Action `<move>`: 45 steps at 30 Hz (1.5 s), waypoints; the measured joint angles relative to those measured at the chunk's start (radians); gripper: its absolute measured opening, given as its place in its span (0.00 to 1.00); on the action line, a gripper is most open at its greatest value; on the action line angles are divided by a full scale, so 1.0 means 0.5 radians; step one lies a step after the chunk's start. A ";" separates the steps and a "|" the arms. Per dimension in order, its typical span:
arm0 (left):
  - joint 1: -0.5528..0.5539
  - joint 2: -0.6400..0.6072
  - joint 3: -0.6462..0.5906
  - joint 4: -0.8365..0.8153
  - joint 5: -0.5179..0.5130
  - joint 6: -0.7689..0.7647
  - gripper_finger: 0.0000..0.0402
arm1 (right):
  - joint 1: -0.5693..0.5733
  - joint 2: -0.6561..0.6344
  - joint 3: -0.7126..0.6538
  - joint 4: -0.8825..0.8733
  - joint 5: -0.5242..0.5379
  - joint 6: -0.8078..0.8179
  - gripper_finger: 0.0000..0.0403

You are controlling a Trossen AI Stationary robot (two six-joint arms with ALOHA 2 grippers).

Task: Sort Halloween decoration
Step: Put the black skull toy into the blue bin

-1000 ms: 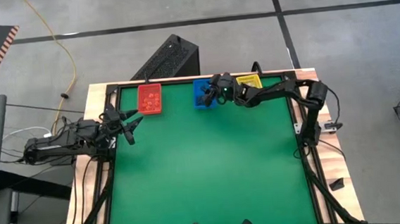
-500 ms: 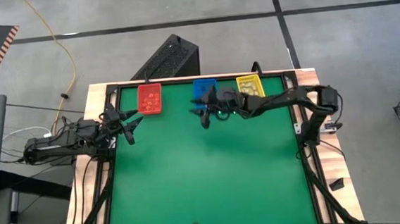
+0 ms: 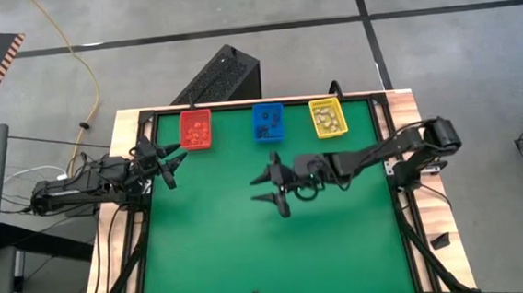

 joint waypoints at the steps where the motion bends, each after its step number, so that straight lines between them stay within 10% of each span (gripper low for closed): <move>1: 0.000 0.000 0.000 -0.001 0.000 -0.010 0.42 | 0.034 0.005 0.000 -0.014 0.004 0.001 0.56; 24: 0.000 0.002 0.000 -0.054 0.050 -0.065 0.42 | 0.538 0.851 0.336 0.169 0.048 0.145 0.56; 45: 0.000 0.004 0.001 -0.084 0.049 -0.206 0.42 | 0.871 0.852 0.658 -0.271 0.115 0.099 0.56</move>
